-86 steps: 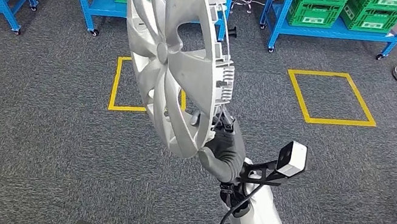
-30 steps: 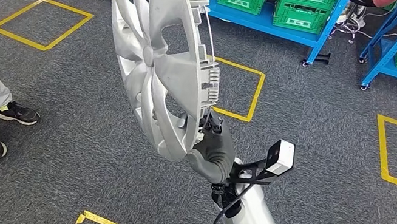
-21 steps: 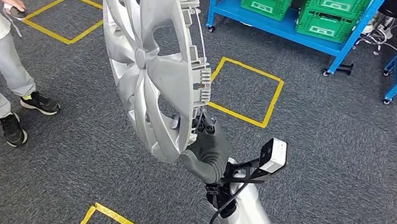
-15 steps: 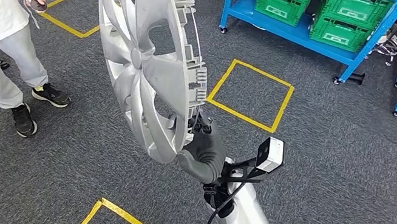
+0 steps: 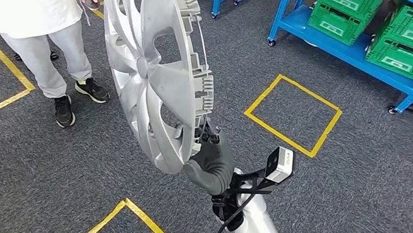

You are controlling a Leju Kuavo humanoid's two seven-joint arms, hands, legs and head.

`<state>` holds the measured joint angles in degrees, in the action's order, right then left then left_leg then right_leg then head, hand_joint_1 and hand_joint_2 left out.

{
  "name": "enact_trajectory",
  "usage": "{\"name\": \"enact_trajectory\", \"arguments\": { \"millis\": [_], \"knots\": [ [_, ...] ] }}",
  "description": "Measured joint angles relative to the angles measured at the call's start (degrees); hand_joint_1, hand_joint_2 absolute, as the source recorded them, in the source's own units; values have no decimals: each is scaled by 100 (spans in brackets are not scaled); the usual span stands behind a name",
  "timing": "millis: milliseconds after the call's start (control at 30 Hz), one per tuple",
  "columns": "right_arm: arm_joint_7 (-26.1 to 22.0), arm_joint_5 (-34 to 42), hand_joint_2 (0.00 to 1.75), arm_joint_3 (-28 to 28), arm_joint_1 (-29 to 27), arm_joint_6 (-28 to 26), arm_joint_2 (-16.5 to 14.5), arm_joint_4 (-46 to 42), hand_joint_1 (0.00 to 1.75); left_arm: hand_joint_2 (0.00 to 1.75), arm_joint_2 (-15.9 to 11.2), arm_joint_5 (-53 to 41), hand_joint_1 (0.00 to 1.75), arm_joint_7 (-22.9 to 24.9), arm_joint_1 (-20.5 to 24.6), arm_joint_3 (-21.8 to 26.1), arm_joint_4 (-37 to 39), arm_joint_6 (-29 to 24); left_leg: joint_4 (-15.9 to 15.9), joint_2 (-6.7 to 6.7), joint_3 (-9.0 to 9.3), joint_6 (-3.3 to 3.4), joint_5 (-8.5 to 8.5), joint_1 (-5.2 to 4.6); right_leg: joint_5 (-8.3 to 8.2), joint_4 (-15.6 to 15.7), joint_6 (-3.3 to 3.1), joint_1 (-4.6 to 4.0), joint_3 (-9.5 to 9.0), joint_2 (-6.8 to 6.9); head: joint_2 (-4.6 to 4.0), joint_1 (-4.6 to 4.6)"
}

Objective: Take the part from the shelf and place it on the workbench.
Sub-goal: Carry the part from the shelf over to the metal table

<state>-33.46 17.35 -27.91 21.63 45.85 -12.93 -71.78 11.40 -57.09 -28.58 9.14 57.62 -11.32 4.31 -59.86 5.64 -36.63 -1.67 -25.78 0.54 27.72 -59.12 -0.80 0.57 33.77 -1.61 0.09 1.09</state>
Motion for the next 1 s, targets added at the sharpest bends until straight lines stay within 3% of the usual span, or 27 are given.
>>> {"name": "enact_trajectory", "arguments": {
  "millis": [33, 100, 167, 200, 233, 300, 367, 400, 467, 533, 633, 667, 700, 733, 767, 833, 900, 967, 1000],
  "knots": [
    [-5, 0, 175, -4, -1, 2, -5, 0, 175, 175, 0, -3, 0, 5, 8, -2, 0, 0, -151, -147, -73, -26, -99, -8, -17, 29, -34, 15, -13, 59, 0, -21],
    [-15, -1, 175, -7, -14, 3, -8, 5, 175, 175, 1, -9, 0, 23, 36, -6, 0, 0, -821, -440, -379, -83, -458, 1, -21, 46, -71, 9, -24, 188, 0, -63],
    [-16, -10, 175, -7, -42, 3, -4, 23, 175, 175, 2, -19, 0, 43, 54, -10, 2, 1, -1440, -507, -662, -135, -684, 28, -13, 41, -78, 4, -21, 332, 0, -71],
    [-15, -18, 175, -7, -54, 3, -3, 35, 175, 175, 2, -27, 0, 52, 55, -12, 2, 2, -1471, -519, -668, -151, -644, 41, -8, 37, -73, 4, -21, 399, 0, -73],
    [-15, -26, 175, -7, -61, 3, -2, 45, 175, 175, 1, -39, 0, 60, 57, -14, 3, 2, -1274, -545, -556, -161, -508, 52, 1, 30, -61, 6, -23, 464, 0, -75],
    [-22, -33, 175, -7, -61, 4, -1, 56, 175, 175, 1, -64, 0, 78, 73, -19, 3, 2, -511, -720, -140, -156, -183, 50, 35, 3, -13, -2, -33, 583, 0, -80],
    [-32, -33, 175, -7, -51, 7, -1, 64, 175, 175, 8, -76, 0, 93, 92, -25, 4, 2, -15, -855, 117, -80, -42, 24, 67, -23, 51, -28, -40, 670, 0, -73],
    [-35, -32, 175, -10, -46, 12, -2, 73, 175, 175, 12, -75, 0, 97, 94, -26, 4, 2, 35, -856, 129, -27, -51, 6, 71, -23, 85, -41, -45, 708, 0, -66],
    [-37, -29, 175, -28, -35, 25, -5, 102, 175, 175, 13, -66, 0, 99, 83, -27, 4, 2, 53, -739, 115, 67, -22, 0, 79, -13, 156, -31, -59, 780, 0, -54],
    [-42, -15, 175, -49, -10, 37, -10, 142, 175, 175, 15, -37, 0, 98, 81, -27, 4, 2, 84, -627, 123, 151, 8, 13, 225, -196, 220, -3, 7, 630, 0, -38],
    [-53, 4, 175, -61, 38, 42, -6, 220, 175, 175, 18, 10, 0, 91, 93, -27, 4, 2, 96, -450, 114, 218, 29, 17, 731, -1224, 243, 8, 479, 239, 0, 6],
    [-54, 7, 175, -62, 42, 43, -4, 256, 175, 175, 18, 19, 0, 88, 89, -27, 4, 2, 93, -380, 108, 224, 30, 13, 823, -1525, 239, 5, 630, 196, 0, 14],
    [-55, 9, 175, -64, 42, 43, -3, 293, 175, 175, 18, 25, 0, 85, 81, -27, 4, 2, 86, -304, 105, 225, 31, 10, 807, -1645, 230, 2, 700, 177, 0, 17],
    [-56, 11, 175, -68, 46, 43, -3, 325, 175, 175, 18, 28, 0, 83, 74, -27, 4, 2, 78, -225, 102, 223, 33, 8, 686, -1546, 216, 2, 664, 164, 0, 21],
    [-55, 11, 175, -75, 57, 44, -3, 348, 175, 175, 18, 28, 0, 82, 70, -27, 4, 2, 68, -148, 101, 216, 36, 9, 485, -1234, 198, 5, 519, 132, 0, 23],
    [-55, 10, 175, -89, 90, 44, -6, 372, 175, 175, 25, 28, 0, 80, 73, -27, 4, 2, 43, -12, 85, 182, 41, 4, 164, -458, 160, 19, 153, -83, 0, 26],
    [-56, 11, 175, -93, 119, 44, -10, 386, 175, 175, 28, 28, 0, 78, 77, -27, 4, 2, 40, 103, 44, 107, 64, 14, 97, -83, 136, 19, -15, -257, 0, 25],
    [-57, 14, 175, -95, 131, 44, -17, 403, 175, 175, 28, 28, 0, 78, 63, -27, 5, 2, 75, 217, 11, 16, 103, 39, 91, -47, 92, 5, -30, -199, 0, 24],
    [-57, 15, 175, -95, 134, 43, -25, 409, 175, 175, 28, 28, 0, 78, 50, -27, 6, 2, 67, 199, -5, -15, 100, 40, 74, -22, 54, 7, -48, -137, 0, 23]
  ]
}}
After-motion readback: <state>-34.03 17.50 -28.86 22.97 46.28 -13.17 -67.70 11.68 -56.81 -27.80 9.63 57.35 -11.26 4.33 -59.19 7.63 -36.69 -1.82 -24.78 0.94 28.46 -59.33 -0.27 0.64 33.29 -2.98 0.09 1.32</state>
